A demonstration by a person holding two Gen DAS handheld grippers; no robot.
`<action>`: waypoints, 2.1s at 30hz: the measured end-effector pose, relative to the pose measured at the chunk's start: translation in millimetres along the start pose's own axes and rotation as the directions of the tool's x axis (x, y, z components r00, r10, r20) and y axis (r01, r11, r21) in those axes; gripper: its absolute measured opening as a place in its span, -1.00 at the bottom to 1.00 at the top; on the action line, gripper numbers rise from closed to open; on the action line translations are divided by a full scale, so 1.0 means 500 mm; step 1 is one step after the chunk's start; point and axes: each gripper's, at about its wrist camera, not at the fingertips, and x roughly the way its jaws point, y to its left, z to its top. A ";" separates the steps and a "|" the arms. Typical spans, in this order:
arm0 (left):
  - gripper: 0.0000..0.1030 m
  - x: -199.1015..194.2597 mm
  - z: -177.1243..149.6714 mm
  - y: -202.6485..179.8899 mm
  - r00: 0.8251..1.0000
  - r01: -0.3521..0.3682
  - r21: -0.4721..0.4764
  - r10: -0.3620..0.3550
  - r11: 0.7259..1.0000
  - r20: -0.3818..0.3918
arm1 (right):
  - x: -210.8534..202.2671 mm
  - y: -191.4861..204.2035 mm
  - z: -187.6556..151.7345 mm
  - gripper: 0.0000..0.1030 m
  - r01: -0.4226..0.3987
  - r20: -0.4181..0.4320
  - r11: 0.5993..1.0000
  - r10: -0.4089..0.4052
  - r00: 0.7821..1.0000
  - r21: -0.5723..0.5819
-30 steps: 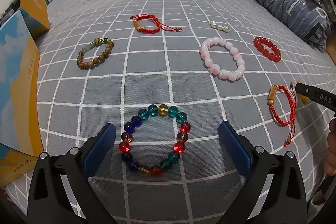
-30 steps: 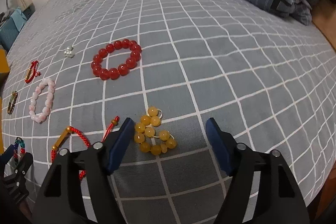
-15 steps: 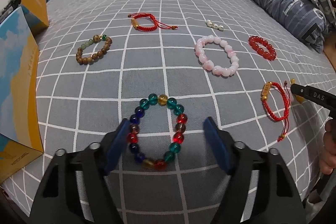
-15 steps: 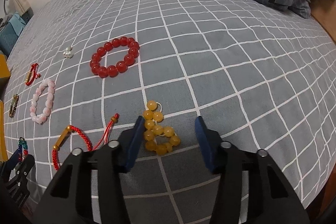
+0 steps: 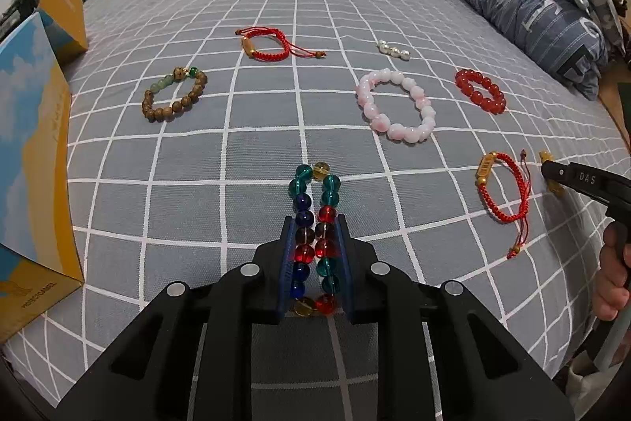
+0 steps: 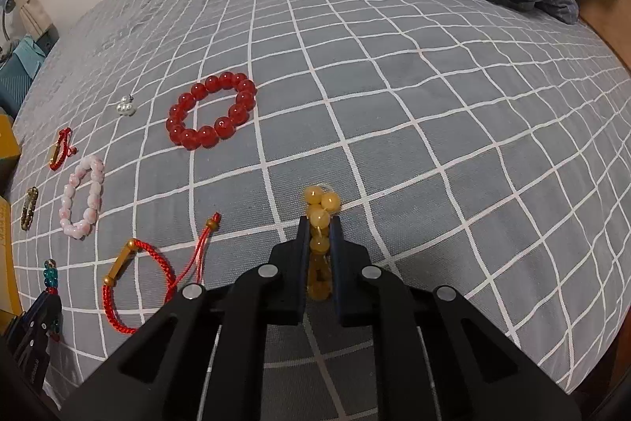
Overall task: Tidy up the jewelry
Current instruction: 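Grasp the multicolour bead bracelet with left tool while right tool grasps yellow amber bracelet, then lift both held bracelets off the bed with both tools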
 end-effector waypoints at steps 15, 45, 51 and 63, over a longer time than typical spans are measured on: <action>-0.85 -0.043 0.003 -0.007 0.998 0.018 0.017 -0.019 1.000 0.052 | -0.051 -0.002 -0.006 -0.83 -0.026 0.078 1.000 0.025 0.997 0.007; -0.23 0.014 0.000 0.027 0.997 -0.068 -0.014 0.069 0.998 0.043 | -0.063 0.028 -0.012 -0.82 -0.029 0.106 0.998 0.034 0.994 -0.047; -0.82 0.012 0.003 0.032 0.998 -0.057 -0.011 0.057 0.998 0.035 | -0.067 0.029 -0.014 -0.82 -0.024 0.113 0.998 0.029 0.993 -0.051; -0.82 -0.054 0.012 0.021 0.993 -0.022 0.003 0.021 1.000 0.119 | -0.088 0.027 -0.012 -0.82 -0.040 0.140 0.997 0.048 0.989 -0.058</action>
